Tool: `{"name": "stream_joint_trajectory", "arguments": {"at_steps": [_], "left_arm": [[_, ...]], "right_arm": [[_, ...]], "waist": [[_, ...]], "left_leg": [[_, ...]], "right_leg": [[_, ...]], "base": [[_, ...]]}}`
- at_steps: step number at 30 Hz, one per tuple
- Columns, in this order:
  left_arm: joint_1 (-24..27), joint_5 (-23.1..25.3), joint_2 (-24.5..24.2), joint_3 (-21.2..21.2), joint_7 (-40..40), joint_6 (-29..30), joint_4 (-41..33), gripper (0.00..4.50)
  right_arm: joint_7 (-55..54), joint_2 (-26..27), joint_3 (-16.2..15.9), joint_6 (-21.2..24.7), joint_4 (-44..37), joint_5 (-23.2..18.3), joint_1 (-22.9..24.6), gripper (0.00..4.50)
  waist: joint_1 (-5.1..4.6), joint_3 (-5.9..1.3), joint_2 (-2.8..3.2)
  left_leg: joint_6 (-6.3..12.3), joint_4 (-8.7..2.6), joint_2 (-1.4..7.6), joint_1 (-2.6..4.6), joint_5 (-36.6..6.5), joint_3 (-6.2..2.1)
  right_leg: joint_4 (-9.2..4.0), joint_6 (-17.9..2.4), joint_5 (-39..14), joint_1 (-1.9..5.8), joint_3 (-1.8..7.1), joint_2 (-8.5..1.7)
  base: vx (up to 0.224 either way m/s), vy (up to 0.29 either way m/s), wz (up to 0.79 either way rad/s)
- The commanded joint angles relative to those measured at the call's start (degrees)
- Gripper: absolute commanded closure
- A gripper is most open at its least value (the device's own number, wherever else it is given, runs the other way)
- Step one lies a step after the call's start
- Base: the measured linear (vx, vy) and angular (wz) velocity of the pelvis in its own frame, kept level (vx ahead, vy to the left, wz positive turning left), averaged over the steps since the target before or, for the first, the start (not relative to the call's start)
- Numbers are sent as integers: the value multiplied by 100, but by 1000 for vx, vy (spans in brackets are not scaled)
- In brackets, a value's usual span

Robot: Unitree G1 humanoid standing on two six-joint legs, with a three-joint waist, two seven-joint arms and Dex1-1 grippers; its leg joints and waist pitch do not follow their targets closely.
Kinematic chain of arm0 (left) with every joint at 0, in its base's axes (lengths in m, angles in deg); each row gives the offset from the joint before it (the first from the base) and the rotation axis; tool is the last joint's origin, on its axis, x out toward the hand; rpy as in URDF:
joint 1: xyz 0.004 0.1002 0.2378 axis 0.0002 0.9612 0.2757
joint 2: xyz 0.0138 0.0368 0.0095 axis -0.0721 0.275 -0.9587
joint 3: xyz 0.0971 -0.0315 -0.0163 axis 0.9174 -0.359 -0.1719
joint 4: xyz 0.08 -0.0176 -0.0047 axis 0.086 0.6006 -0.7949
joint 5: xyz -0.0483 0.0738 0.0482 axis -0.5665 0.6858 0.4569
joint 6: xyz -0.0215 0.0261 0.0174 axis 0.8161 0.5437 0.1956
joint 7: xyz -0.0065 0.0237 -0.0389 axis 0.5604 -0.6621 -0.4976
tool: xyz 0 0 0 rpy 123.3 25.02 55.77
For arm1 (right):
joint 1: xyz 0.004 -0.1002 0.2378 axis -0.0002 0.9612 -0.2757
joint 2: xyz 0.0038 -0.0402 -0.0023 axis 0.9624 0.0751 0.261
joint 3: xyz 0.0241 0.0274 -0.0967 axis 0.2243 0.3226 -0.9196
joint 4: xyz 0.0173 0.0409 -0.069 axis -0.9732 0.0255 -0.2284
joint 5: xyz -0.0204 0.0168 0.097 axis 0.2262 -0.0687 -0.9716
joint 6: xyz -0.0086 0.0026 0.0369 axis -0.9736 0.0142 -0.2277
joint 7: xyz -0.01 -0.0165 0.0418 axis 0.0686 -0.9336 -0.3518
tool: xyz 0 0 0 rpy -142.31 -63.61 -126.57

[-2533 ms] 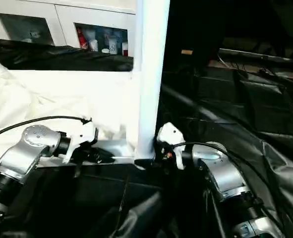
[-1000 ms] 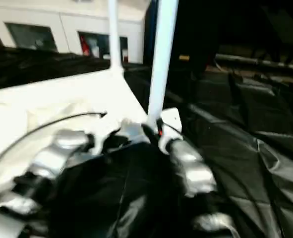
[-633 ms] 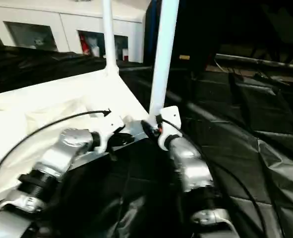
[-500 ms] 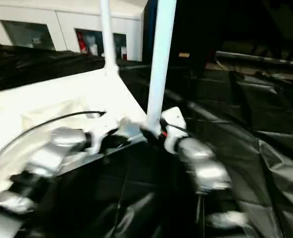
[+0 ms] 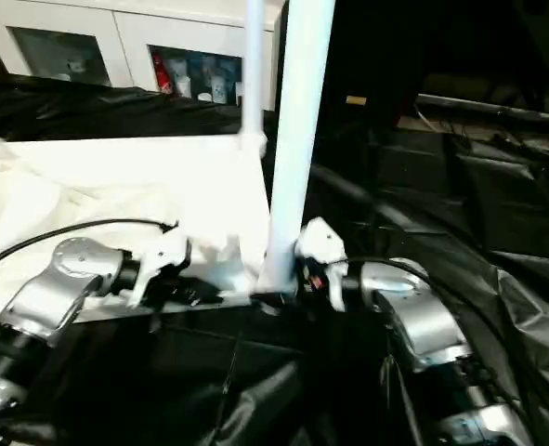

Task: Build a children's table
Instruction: Rotate leg to tighten

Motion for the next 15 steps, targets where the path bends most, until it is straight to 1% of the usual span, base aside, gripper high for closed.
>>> {"name": "stream_joint_trajectory", "arguments": {"at_steps": [1, 3, 5, 6, 7, 8, 9, 10, 11, 14, 15], "left_arm": [[93, -162, 60, 120, -150, -4, -73, 450], [104, -146, 56, 115, -119, -29, -73, 450], [110, -153, 55, 122, -110, -40, -73, 450], [114, -159, 56, 125, -110, -42, -69, 450], [116, -162, 56, 128, -110, -43, -68, 450], [123, -160, 59, 132, -109, -42, -73, 450], [125, -159, 61, 133, -113, -40, -74, 450], [123, -155, 66, 134, -132, -39, -69, 450], [117, -153, 65, 134, -144, -44, -58, 450], [94, -149, 58, 135, -169, -66, -16, 450], [78, -144, 59, 136, -172, -80, 14, 450]], "right_arm": [[118, -11, -154, 48, -59, 13, 0, 90], [76, -39, -226, -50, 23, 159, -41, 90], [9, -19, -242, -97, 105, 242, -80, 118], [-21, 12, -233, -90, 135, 244, -103, 124], [-32, 27, -226, -83, 148, 241, -114, 129], [-31, 30, -222, -67, 140, 222, -119, 137], [-25, 27, -221, -61, 133, 215, -117, 148], [-7, 16, -223, -38, 102, 197, -107, 160], [-1, 12, -227, -29, 87, 196, -99, 168], [23, -6, -246, -24, 45, 213, -70, 176], [35, -20, -249, -37, 35, 222, -48, 196]], "waist": [[29, -311, -50], [33, -321, -63], [33, -338, -55], [31, -345, -49], [28, -353, -58], [36, -357, -27], [32, -358, -39], [31, -357, -12], [30, -359, -20], [32, -374, -17], [32, -378, -17]], "left_leg": [[363, -373, 368, 49, -962, -109], [345, -369, 360, 35, -903, -112], [348, -357, 356, 31, -795, -112], [367, -354, 353, 28, -721, -115], [386, -345, 349, 26, -682, -110], [390, -342, 347, 26, -665, -115], [402, -338, 349, 29, -670, -109], [403, -335, 348, 27, -668, -111], [406, -332, 347, 27, -674, -107], [422, -323, 345, 23, -599, -109], [430, -320, 345, 23, -584, -108]], "right_leg": [[-451, -1090, -1391, 285, 350, -583], [-442, -1058, -1360, 299, 351, -586], [-421, -1071, -1209, 303, 349, -581], [-402, -1102, -1062, 307, 343, -568], [-389, -1134, -934, 315, 342, -567], [-382, -1156, -886, 317, 341, -568], [-384, -1182, -827, 316, 339, -562], [-377, -1202, -778, 318, 339, -557], [-381, -1211, -763, 320, 339, -555], [-355, -1257, -578, 336, 335, -549], [-348, -1271, -533, 339, 334, -550]], "base": [[0, 0, 0], [0, 0, 0], [0, 0, 0], [0, 0, 0], [0, 0, 0], [0, 0, 0], [0, 0, 0], [0, 0, 0], [0, 0, 0], [0, 0, 0], [0, 0, 0]]}}
